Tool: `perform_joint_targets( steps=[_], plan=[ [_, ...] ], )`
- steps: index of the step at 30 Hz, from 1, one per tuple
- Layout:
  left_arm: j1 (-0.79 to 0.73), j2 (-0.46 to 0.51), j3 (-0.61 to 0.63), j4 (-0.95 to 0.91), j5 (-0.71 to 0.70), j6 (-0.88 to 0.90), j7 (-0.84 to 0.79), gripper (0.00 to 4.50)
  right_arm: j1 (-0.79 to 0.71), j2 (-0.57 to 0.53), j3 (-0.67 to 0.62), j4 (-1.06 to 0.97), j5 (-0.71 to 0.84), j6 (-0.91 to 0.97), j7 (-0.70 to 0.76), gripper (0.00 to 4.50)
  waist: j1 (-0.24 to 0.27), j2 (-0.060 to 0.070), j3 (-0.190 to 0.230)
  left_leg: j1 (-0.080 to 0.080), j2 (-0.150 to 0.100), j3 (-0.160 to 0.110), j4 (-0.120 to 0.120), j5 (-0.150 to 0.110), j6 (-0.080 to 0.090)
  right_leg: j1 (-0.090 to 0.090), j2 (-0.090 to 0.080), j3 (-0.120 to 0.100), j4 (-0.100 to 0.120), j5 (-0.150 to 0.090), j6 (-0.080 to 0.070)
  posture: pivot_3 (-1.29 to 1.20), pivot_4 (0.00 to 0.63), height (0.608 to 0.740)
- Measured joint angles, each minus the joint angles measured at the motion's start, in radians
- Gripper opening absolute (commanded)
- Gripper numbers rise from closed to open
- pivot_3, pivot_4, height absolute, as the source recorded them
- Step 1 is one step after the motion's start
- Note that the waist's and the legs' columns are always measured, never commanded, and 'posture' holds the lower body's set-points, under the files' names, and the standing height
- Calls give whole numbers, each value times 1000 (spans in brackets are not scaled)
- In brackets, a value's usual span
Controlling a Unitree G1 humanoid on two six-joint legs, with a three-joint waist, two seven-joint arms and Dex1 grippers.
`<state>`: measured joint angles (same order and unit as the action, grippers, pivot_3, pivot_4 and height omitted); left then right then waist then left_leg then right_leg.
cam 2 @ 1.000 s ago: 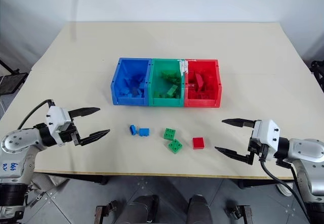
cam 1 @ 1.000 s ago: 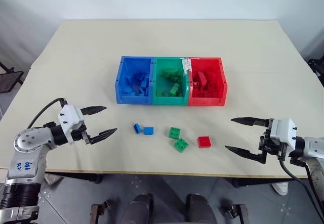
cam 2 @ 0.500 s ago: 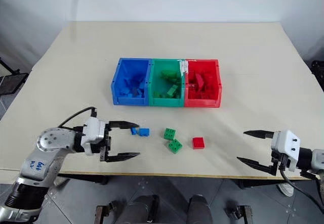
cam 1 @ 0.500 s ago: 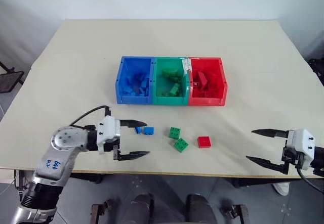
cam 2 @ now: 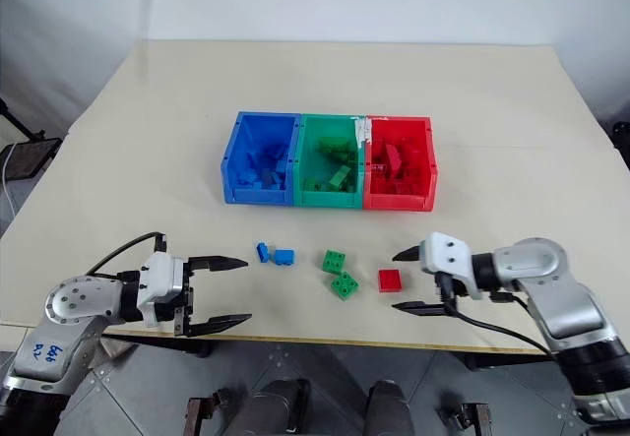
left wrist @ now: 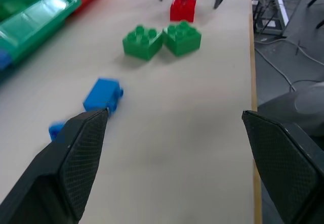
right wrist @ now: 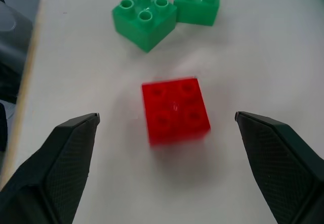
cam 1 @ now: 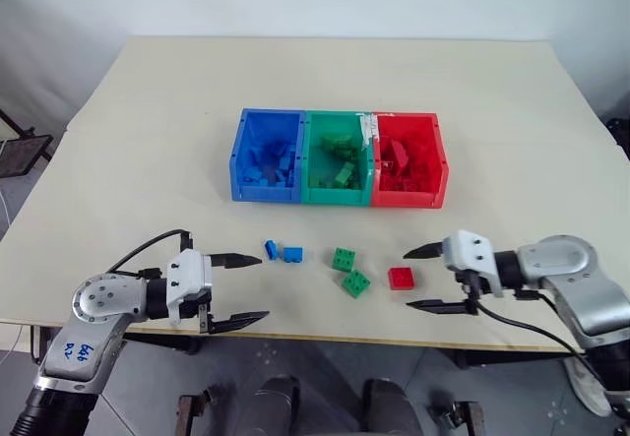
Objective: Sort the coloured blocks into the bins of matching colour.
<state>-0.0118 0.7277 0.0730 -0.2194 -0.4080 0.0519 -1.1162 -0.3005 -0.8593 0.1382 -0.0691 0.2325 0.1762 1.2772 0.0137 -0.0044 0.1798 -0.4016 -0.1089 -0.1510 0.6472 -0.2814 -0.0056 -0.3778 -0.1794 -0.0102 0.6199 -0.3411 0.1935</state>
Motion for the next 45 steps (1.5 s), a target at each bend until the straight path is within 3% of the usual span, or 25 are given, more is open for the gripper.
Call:
perform_joint_targets(
  steps=[2,8,13,18,23,28,32,38,45],
  plan=[
    [8,0,7,0,0,-5,1,4500,-8,8,16,6,-21,-3,-6,3579,5,0,0,0,0,0,0,0,0,0,0,0,0,0,0,0,150,740],
    [22,0,24,-2,0,-13,8,4500,-9,10,21,15,-32,-25,-4,1473,7,0,0,0,0,0,0,0,0,0,0,0,0,0,0,0,150,740],
    [43,-6,37,-2,-1,-21,21,4500,-34,22,-30,17,5,12,-36,1464,5,0,0,0,1,1,0,0,0,0,0,0,0,0,0,0,150,740],
    [34,-27,99,-3,-37,5,82,4500,-243,101,-128,76,68,163,-187,1464,-12,0,0,0,1,0,0,0,-1,-1,1,0,1,0,-1,0,150,740],
    [25,-43,147,-3,-64,50,142,4500,-465,193,-140,297,-12,215,-390,1464,-19,0,0,0,1,0,-2,0,-1,-3,1,0,3,0,-1,0,150,740],
    [38,-43,164,-10,-77,79,161,4500,-540,261,-115,455,-79,140,-469,3125,-23,0,0,-2,1,1,-3,0,-1,-5,1,0,6,0,-2,0,150,740],
    [43,-39,163,-14,-80,99,153,4500,-509,257,-124,429,-70,88,-442,4462,-21,0,0,-3,1,0,-3,0,-1,-5,1,0,6,0,-2,0,150,740],
    [-23,-18,111,13,-59,91,94,4500,-170,107,-294,150,74,97,-304,4462,3,0,0,-3,0,0,-1,-1,0,-3,0,-1,5,0,-2,0,150,740],
    [-176,-66,-25,123,-3,76,69,4500,230,23,-503,-73,214,77,-151,4462,-4,0,0,0,0,5,0,-1,0,-1,1,-1,3,0,-1,0,150,740]
  ],
)
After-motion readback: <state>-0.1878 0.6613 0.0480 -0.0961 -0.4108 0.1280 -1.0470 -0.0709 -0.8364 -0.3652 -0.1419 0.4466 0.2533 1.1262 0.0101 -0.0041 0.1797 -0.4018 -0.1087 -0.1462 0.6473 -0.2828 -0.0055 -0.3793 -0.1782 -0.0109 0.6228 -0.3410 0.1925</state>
